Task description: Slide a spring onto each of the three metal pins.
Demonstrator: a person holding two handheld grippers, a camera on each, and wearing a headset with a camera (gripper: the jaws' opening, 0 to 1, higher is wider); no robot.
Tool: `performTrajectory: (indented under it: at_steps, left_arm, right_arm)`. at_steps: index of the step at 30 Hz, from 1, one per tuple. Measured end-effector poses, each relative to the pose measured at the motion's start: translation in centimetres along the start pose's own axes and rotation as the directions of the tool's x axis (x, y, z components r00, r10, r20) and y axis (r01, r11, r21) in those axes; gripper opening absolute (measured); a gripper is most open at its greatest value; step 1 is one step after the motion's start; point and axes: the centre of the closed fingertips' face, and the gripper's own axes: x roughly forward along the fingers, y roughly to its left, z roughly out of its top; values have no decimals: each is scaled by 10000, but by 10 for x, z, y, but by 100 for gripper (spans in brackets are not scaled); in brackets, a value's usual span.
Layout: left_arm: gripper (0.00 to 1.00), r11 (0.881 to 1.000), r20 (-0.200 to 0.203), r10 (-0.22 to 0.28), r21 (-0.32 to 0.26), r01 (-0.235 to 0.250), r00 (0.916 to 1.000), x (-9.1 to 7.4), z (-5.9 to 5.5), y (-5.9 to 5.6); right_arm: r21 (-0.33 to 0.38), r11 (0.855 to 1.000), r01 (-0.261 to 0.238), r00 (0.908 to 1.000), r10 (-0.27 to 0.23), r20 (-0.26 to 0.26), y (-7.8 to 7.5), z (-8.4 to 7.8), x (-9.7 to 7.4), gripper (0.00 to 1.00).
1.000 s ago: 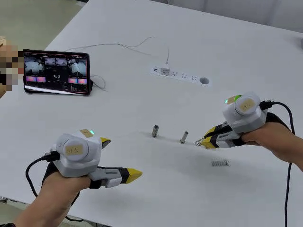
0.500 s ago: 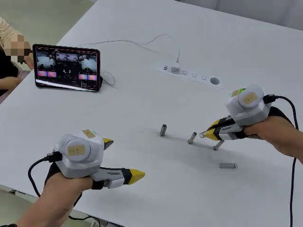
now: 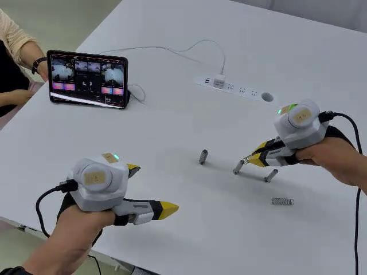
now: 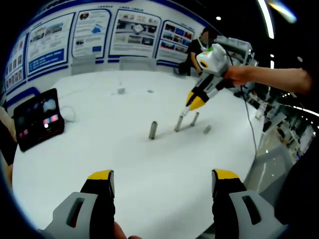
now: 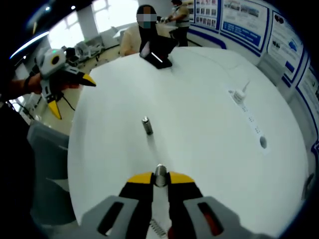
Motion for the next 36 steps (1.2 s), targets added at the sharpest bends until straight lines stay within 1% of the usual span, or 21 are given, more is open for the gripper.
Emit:
performTrajectory:
  at_steps: [14, 17, 20, 27, 36]
  left_arm:
    - [81, 9999, -56, 20, -103, -21, 10000, -2, -5, 0]
    - [81, 9999, -54, -9, -123, 8, 10000, -2, -4, 0]
    - [81, 9999, -35, -16, -114, 15, 10000, -2, -3, 0]
    - [81, 9999, -41, -8, -100, 8, 10000, -3, -3, -1]
    - [81, 9999, -32, 53, -164, -54, 10000, -6, -4, 1]
  right_arm:
    - [-221, 9997, -118, 9998, 114, -182, 0, 3, 13, 12]
    - [-176, 9997, -146, 9998, 144, -98, 0, 7, 14, 12]
    - [-372, 9992, -141, 9995, 130, -299, 0, 5, 19, 12]
    - [-571, 9982, -163, 9991, 141, -394, -1, 5, 26, 12]
    - [-833, 9961, -275, 9980, 227, -584, -5, -2, 38, 12]
